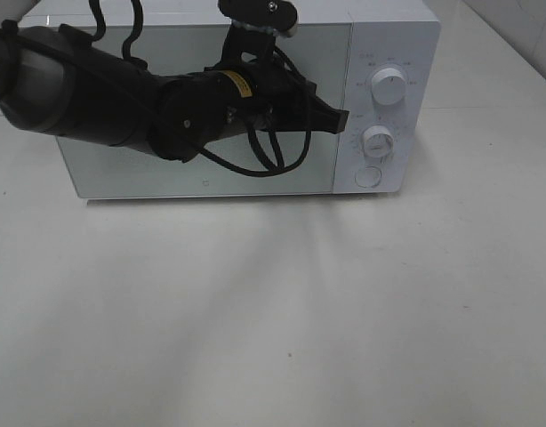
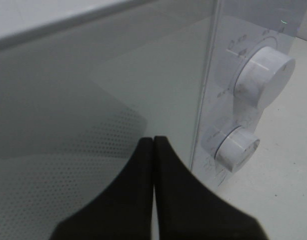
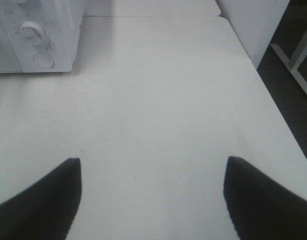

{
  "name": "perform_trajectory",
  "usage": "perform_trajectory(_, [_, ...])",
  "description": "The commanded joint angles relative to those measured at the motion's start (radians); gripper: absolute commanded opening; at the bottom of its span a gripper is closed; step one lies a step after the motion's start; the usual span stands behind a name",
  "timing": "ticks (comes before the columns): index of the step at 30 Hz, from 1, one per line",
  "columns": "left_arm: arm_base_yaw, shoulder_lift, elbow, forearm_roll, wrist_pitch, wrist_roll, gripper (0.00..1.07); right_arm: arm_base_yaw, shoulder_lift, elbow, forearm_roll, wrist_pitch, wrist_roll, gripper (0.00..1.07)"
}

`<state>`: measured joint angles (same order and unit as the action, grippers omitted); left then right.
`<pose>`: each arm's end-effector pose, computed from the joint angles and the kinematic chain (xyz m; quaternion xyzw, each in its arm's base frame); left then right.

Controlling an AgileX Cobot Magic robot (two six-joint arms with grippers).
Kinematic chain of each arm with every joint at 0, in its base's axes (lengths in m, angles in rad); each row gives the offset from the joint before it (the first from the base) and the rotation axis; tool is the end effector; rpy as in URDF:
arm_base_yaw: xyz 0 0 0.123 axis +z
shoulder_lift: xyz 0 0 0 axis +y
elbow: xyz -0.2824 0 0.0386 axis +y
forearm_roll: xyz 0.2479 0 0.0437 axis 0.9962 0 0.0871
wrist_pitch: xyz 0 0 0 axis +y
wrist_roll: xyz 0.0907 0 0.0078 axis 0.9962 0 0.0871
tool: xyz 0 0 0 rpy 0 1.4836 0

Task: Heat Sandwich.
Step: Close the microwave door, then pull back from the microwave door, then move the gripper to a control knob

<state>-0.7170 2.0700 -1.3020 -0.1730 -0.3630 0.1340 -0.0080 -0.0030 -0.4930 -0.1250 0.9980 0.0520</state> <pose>0.3533 -0.3007 0.1827 0.2572 0.7695 -0.1894 0.5530 -0.0024 -0.0095 0.2809 0.0254 0.8355 -0.0504 0.5465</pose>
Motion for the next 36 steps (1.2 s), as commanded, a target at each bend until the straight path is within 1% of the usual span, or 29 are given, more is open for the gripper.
perform_trajectory(1, [0.052,0.001,-0.024,-0.075,-0.089,-0.012,0.0,-0.004,-0.029,0.0,0.001,-0.003,-0.009,0.75])
perform_trajectory(4, [0.044,-0.001,-0.024,-0.075,-0.074,-0.013,0.0,-0.004,-0.029,0.0,0.001,-0.003,-0.009,0.75])
perform_trajectory(12, [-0.01,-0.019,-0.02,-0.075,-0.04,-0.01,0.0,-0.004,-0.029,0.0,0.001,-0.003,-0.009,0.75])
perform_trajectory(16, [-0.047,-0.048,0.015,-0.075,-0.036,-0.01,0.0,-0.004,-0.029,0.0,0.001,-0.003,-0.009,0.75])
perform_trajectory(18, [-0.052,-0.054,0.022,-0.075,-0.035,-0.01,0.0,-0.004,-0.029,0.0,0.001,-0.003,-0.009,0.75])
perform_trajectory(20, [-0.071,-0.071,0.058,-0.076,-0.023,-0.01,0.0,-0.004,-0.029,0.0,0.001,-0.003,-0.009,0.75])
perform_trajectory(22, [-0.077,-0.079,0.07,-0.077,-0.013,-0.01,0.0,-0.004,-0.029,0.0,0.001,-0.003,-0.009,0.75])
perform_trajectory(23, [-0.091,-0.093,0.092,-0.079,0.01,-0.01,0.0,-0.004,-0.029,0.0,0.001,-0.003,-0.009,0.75])
perform_trajectory(25, [-0.098,-0.101,0.1,-0.079,0.023,-0.01,0.0,-0.004,-0.029,0.0,0.001,-0.003,-0.009,0.75])
perform_trajectory(29, [-0.128,-0.152,0.148,-0.079,0.102,-0.01,0.0,-0.004,-0.029,0.0,0.001,-0.003,-0.009,0.75])
perform_trajectory(31, [-0.133,-0.164,0.154,-0.079,0.125,-0.01,0.0,-0.004,-0.029,0.0,0.001,-0.003,-0.009,0.75])
perform_trajectory(33, [-0.139,-0.201,0.169,-0.079,0.212,-0.011,0.0,-0.004,-0.029,0.0,0.001,-0.003,-0.009,0.75])
perform_trajectory(35, [-0.139,-0.21,0.17,-0.079,0.241,-0.011,0.0,-0.004,-0.029,0.0,0.001,-0.003,-0.009,0.75])
perform_trajectory(36, [-0.139,-0.233,0.17,-0.079,0.327,-0.011,0.0,-0.004,-0.029,0.0,0.001,-0.003,-0.009,0.75])
